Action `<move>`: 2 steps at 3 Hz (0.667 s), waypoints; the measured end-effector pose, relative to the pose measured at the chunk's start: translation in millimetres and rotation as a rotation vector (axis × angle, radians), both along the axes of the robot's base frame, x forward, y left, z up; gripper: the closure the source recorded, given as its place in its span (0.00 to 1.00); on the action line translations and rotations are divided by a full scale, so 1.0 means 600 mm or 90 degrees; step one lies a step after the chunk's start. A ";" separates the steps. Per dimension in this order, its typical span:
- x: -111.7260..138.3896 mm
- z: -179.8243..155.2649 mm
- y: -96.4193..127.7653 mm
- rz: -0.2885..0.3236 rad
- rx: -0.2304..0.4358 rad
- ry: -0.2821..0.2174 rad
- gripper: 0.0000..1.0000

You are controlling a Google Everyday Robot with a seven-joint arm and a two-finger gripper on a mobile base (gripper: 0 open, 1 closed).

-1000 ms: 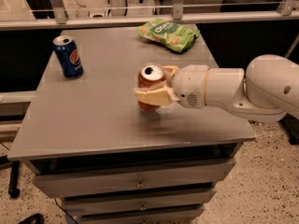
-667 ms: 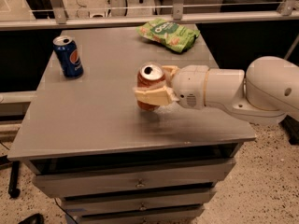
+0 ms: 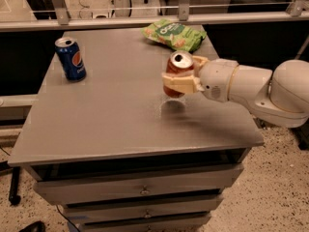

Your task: Move coke can near green rice chip bag

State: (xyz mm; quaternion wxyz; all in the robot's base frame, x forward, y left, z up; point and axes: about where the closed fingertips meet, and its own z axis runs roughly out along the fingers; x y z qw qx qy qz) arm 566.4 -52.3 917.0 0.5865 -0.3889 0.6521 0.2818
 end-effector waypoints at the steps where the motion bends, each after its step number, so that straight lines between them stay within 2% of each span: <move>1: 0.058 0.001 -0.071 -0.054 0.012 -0.014 1.00; 2: 0.123 0.012 -0.124 -0.083 0.007 -0.026 1.00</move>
Offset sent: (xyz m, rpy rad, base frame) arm 0.1339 -0.1212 0.0190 -0.0085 -0.0688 -0.1955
